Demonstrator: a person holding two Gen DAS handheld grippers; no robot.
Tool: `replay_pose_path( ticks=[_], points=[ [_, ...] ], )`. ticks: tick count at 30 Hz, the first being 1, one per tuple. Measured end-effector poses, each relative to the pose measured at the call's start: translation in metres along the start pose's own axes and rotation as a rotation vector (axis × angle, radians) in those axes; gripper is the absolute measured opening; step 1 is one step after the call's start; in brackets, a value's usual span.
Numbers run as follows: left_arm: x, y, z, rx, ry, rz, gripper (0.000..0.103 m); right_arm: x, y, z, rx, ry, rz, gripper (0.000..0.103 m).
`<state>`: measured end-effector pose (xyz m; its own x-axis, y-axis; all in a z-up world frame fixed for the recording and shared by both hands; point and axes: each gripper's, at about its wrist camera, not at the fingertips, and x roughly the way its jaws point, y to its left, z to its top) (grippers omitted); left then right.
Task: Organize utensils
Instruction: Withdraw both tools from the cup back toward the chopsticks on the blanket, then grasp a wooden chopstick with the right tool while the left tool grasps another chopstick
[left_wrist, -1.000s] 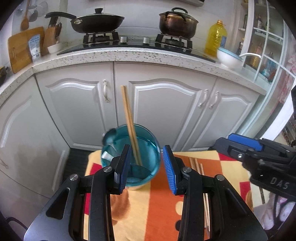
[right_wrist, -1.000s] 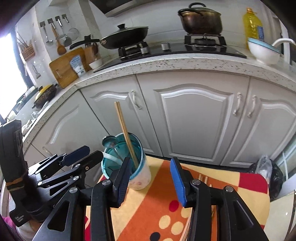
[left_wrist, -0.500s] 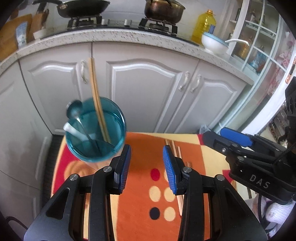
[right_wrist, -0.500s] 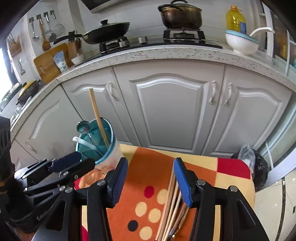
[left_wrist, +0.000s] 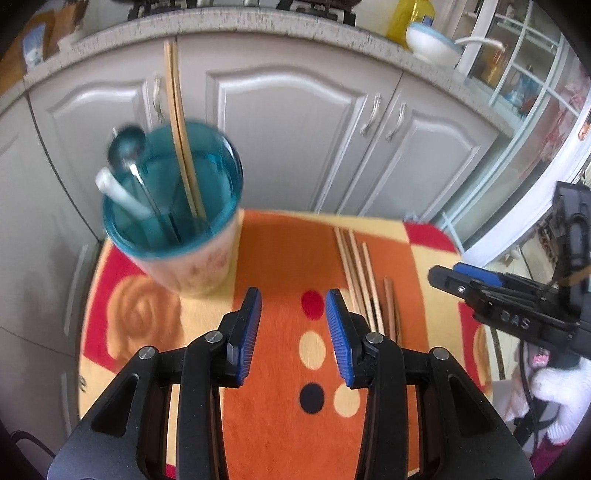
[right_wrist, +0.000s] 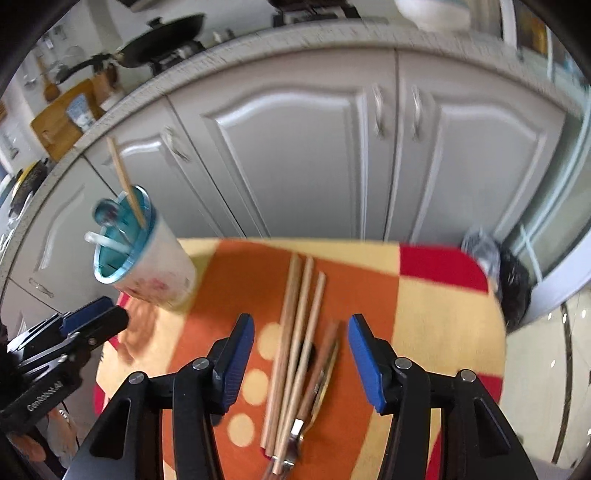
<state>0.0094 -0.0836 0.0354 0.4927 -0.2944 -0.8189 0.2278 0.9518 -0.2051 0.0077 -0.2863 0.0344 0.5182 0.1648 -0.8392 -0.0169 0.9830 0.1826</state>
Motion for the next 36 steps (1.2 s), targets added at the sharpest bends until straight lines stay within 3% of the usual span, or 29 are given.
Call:
replay_pose_path(
  ticks=[3,8,18,22,24,27,32,36],
  points=[
    [0.015,-0.005,-0.008,0.013,0.034,-0.007,0.035,0.026,-0.015,-0.008,0.028,0.057,0.005,0.05],
    [0.041,-0.015,-0.018,0.027,0.098,-0.019,0.035,0.058,-0.023,-0.008,0.037,0.112,0.05,0.038],
    [0.077,-0.024,-0.016,0.023,0.161,-0.021,0.035,0.119,-0.014,0.012,-0.068,0.219,0.03,0.032],
    [0.09,-0.035,-0.011,0.026,0.183,-0.051,0.035,0.115,-0.013,0.006,-0.136,0.208,0.007,0.032],
    [0.097,-0.042,-0.008,0.037,0.186,-0.07,0.035,0.109,-0.022,0.002,-0.163,0.21,-0.069,0.032],
    [0.111,-0.051,-0.005,0.049,0.203,-0.085,0.035,0.099,-0.05,-0.003,-0.058,0.208,-0.007,0.032],
    [0.135,-0.055,-0.002,0.07,0.256,-0.074,0.033,0.087,-0.073,-0.008,0.008,0.202,-0.015,0.032],
    [0.136,-0.056,-0.001,0.091,0.24,-0.08,0.032,0.08,-0.073,-0.01,0.004,0.194,-0.013,0.032]
  ],
)
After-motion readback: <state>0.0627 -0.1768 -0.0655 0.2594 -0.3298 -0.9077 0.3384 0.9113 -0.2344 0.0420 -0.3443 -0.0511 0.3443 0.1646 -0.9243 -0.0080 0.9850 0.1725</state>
